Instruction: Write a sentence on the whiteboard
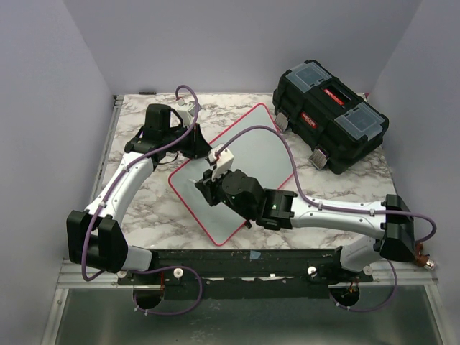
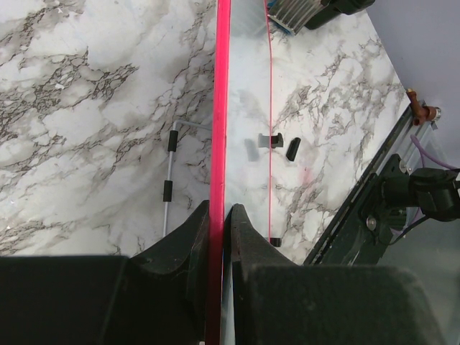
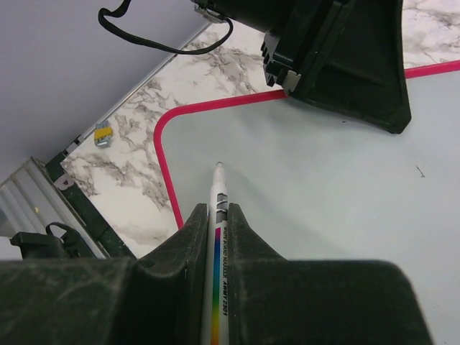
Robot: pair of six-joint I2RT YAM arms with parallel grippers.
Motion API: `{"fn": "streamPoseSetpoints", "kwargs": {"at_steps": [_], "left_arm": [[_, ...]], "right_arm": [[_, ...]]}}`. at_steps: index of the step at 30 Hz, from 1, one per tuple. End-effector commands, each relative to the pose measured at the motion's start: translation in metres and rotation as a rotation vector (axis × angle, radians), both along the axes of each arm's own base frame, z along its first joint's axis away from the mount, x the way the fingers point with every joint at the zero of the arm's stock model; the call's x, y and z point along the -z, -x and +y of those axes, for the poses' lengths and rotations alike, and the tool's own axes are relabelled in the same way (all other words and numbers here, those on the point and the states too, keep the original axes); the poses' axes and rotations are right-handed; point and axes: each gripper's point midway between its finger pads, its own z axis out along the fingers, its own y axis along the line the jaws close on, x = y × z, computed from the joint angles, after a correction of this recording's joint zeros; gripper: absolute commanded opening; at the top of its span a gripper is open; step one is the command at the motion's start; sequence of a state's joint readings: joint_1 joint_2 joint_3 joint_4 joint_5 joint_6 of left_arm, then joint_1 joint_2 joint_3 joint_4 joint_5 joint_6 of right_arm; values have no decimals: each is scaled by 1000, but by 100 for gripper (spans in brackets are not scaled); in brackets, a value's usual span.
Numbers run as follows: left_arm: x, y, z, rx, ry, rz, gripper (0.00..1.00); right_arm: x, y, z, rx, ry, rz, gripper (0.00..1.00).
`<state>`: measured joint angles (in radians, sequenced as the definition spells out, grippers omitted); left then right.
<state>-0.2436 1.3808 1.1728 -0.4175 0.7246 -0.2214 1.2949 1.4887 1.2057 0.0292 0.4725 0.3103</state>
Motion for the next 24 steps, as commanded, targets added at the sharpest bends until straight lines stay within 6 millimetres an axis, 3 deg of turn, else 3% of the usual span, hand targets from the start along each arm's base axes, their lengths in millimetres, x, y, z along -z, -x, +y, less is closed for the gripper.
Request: {"fn": "streamPoseSetpoints", "kwargs": {"at_steps": [1, 13, 24], "left_arm": [[20, 13, 4, 24, -93, 16, 0], [20, 13, 3, 24, -99, 12, 0], [21, 12, 4, 21, -103, 14, 0]], "right_arm": [[-18, 1, 17, -33, -41, -26, 1], [1, -4, 23, -18, 6, -23, 1], [24, 0, 7, -3, 53, 13, 1]]}}
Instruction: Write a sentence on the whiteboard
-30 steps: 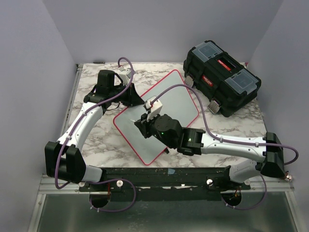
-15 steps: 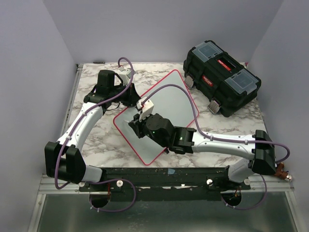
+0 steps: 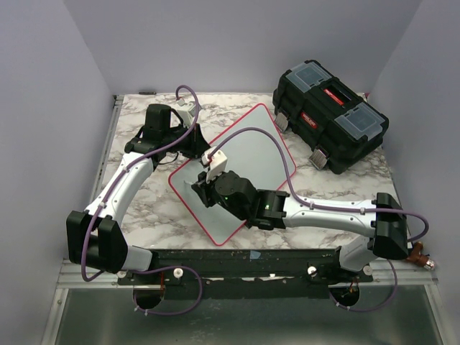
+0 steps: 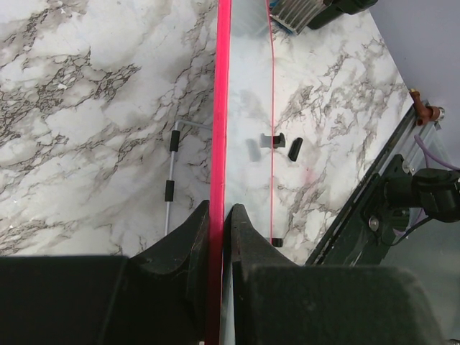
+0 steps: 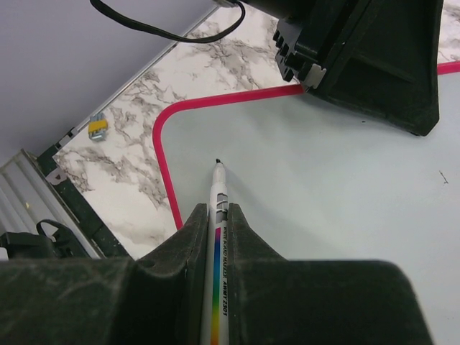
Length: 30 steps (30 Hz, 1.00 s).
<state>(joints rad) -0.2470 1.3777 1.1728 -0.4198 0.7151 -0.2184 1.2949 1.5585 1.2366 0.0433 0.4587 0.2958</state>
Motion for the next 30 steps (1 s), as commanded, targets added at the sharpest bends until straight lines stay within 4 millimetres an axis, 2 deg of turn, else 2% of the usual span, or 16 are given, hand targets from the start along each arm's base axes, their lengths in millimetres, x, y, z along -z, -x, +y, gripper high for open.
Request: {"fn": "streamPoseSetpoints", "kwargs": {"at_steps": [1, 7, 14, 25, 30], "left_arm": [[20, 12, 4, 24, -97, 18, 0], [20, 12, 4, 24, -97, 18, 0], [20, 12, 4, 24, -97, 18, 0], [20, 13, 4, 26, -97, 17, 0], [21, 13, 4, 27, -97, 18, 0]], "right_arm": [[11, 4, -10, 13, 25, 16, 1], [23, 5, -18, 26, 51, 34, 1], [23, -8, -26, 118, 91, 20, 1], [5, -23, -12, 172, 96, -23, 1], [3, -27, -6, 181, 112, -29, 1]]}}
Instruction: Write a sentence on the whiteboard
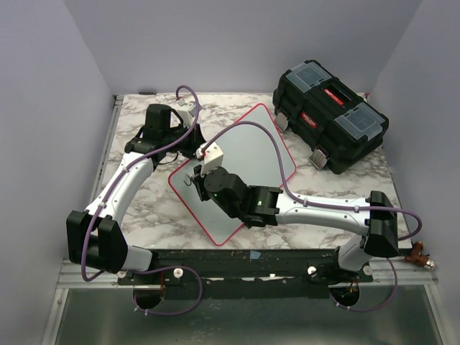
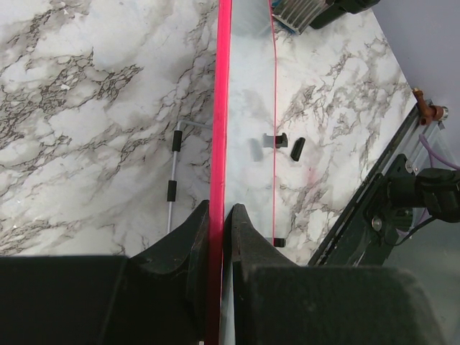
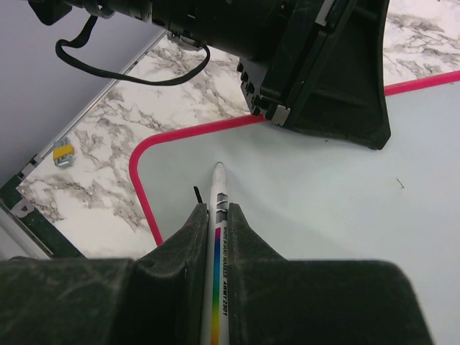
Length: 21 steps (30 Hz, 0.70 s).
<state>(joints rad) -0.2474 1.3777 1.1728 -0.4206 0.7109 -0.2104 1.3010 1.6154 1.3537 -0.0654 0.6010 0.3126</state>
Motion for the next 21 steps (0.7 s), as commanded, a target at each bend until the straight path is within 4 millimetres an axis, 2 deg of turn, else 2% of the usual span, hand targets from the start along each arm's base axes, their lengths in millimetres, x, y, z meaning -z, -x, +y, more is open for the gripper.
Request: {"fn": "streamPoseSetpoints", "kwargs": {"at_steps": [1, 11, 21], "left_arm": [[20, 14, 3, 26, -91, 22, 0], [19, 13, 2, 26, -91, 23, 0], [20, 13, 3, 25, -93, 22, 0]], "right_arm": [[12, -8, -1, 45, 66, -7, 1], [28, 2, -13, 33, 79, 49, 1], [61, 22, -23, -19, 102, 161, 1]]}}
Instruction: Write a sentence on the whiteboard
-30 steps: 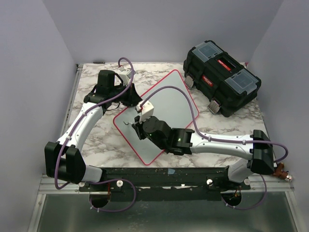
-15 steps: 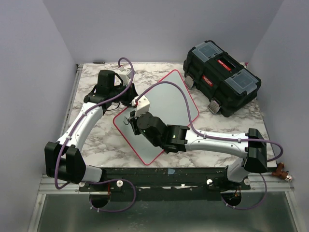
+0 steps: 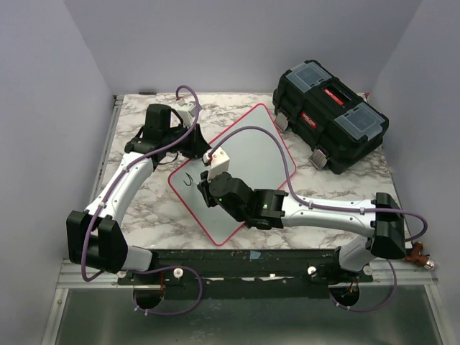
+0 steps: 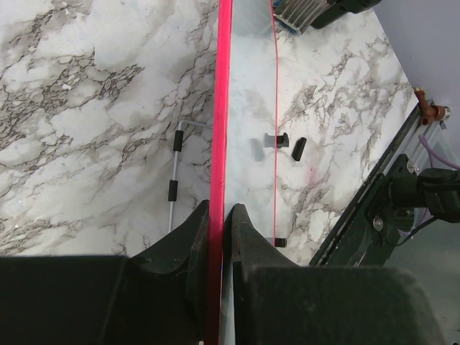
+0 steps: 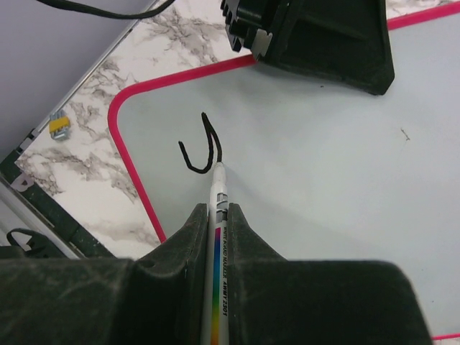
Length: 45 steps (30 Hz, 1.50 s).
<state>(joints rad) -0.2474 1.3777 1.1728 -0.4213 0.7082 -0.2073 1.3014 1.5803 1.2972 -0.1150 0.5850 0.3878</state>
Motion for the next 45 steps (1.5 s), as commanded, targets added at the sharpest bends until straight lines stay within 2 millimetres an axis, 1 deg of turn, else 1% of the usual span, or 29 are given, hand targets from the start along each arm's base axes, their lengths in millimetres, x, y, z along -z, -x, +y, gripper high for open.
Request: {"fn": "streamPoseSetpoints", "kwargs": {"at_steps": [1, 3, 9, 14, 20, 30, 33, 35, 38, 40, 43, 45], "left_arm": [[20, 13, 2, 24, -91, 24, 0], [20, 13, 3, 24, -92, 27, 0], [20, 14, 2, 26, -92, 25, 0], [19, 14, 3, 25, -92, 23, 0], [18, 14, 3, 23, -94, 17, 0], [17, 14, 3, 24, -91, 16, 0], [17, 14, 3, 25, -92, 14, 0], [17, 14, 3, 22, -94, 15, 0], [17, 14, 4, 21, -96, 12, 0], [17, 14, 4, 19, -98, 13, 0], [17, 14, 4, 20, -97, 13, 0], [17, 14, 4, 21, -96, 14, 0]], "right_arm": [[46, 15, -11, -33, 91, 104, 1], [52, 19, -13, -37, 91, 124, 1], [59, 26, -18, -41, 83, 167, 1], [55, 31, -15, -59, 63, 180, 1], [45, 32, -3, -88, 30, 170, 1], [17, 22, 24, -104, -15, 110, 1], [4, 20, 28, -109, -36, 96, 1], [-8, 21, 29, -117, -64, 88, 1], [-29, 25, 25, -136, -121, 77, 1], [-40, 28, 20, -140, -161, 71, 1], [-51, 25, 3, -101, -207, 48, 1], [-51, 17, -12, -39, -209, 24, 1]]}}
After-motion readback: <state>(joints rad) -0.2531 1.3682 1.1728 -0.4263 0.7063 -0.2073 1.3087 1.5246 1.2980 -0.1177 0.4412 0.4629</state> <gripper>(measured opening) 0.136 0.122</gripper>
